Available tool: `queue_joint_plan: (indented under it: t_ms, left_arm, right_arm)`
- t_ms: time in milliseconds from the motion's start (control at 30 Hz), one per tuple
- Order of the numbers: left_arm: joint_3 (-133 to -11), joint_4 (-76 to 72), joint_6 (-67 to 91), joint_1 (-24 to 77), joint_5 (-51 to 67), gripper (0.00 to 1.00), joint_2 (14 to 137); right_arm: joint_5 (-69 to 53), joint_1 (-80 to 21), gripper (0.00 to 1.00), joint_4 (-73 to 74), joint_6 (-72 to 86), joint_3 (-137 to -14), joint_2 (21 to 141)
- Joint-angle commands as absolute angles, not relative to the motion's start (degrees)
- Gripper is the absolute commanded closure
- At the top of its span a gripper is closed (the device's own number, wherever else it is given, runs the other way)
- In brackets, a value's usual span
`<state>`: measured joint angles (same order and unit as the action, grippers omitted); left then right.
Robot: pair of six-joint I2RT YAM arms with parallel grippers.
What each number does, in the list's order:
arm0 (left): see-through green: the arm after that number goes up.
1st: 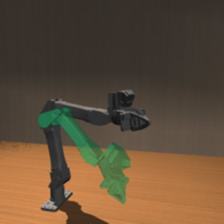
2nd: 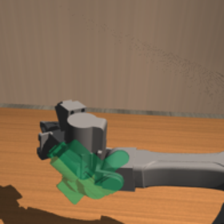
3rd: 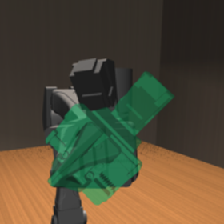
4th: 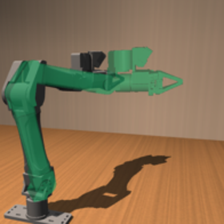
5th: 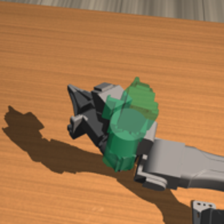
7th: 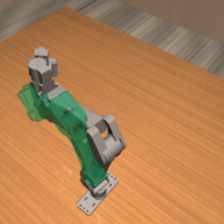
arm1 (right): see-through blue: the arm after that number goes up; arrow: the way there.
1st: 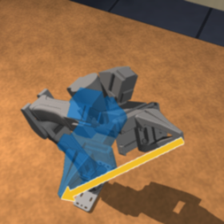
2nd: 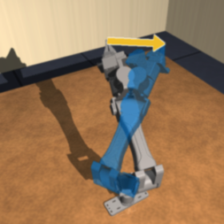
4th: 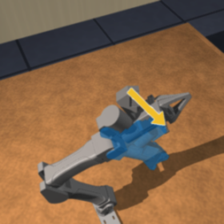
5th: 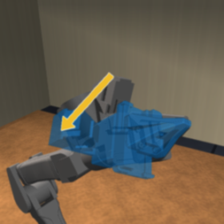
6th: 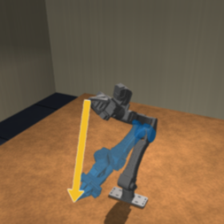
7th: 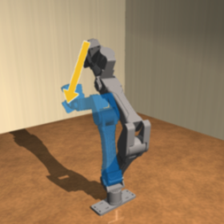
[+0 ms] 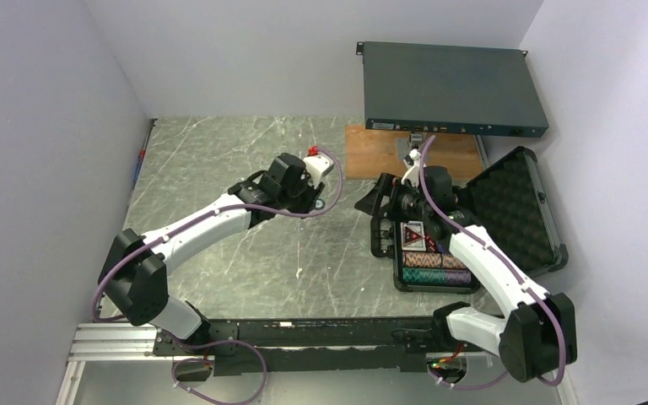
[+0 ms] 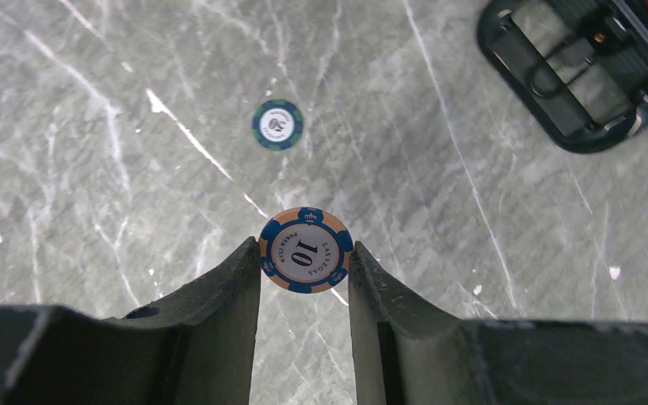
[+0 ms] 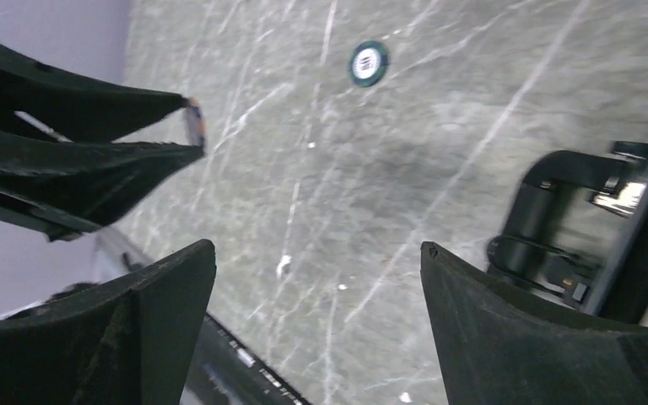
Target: Pack up texas hold em set
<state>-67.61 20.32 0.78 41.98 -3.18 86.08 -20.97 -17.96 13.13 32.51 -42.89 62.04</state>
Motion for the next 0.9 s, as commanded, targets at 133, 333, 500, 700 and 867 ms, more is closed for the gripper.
queue_joint_plan:
  t_ms: [133,333,500,700,867]
  left_arm:
    - [-66.4,15.1,-4.2,44.4,8.1,0.91,83.1]
    - [-67.9,16.8,-4.5,48.1,8.5,0.94,86.2]
    - [-68.5,16.8,-4.1,49.5,8.9,0.95,87.2]
    - [-68.5,17.1,-4.3,51.1,8.1,0.96,87.9]
    - [-68.9,17.1,-4.1,51.9,8.5,0.97,88.5]
  right_arm:
    - [-41.9,-17.0,0.16,-1.2,42.4,-42.9,69.3]
    - [-46.3,-17.2,0.20,-10.3,47.5,-39.8,72.9]
    - [-47.1,-17.6,0.22,-13.3,48.3,-37.3,75.1]
    - [-49.5,-18.2,0.33,-19.3,51.5,-34.4,78.0]
    - [-50.3,-20.5,0.38,-21.8,52.6,-34.0,79.6]
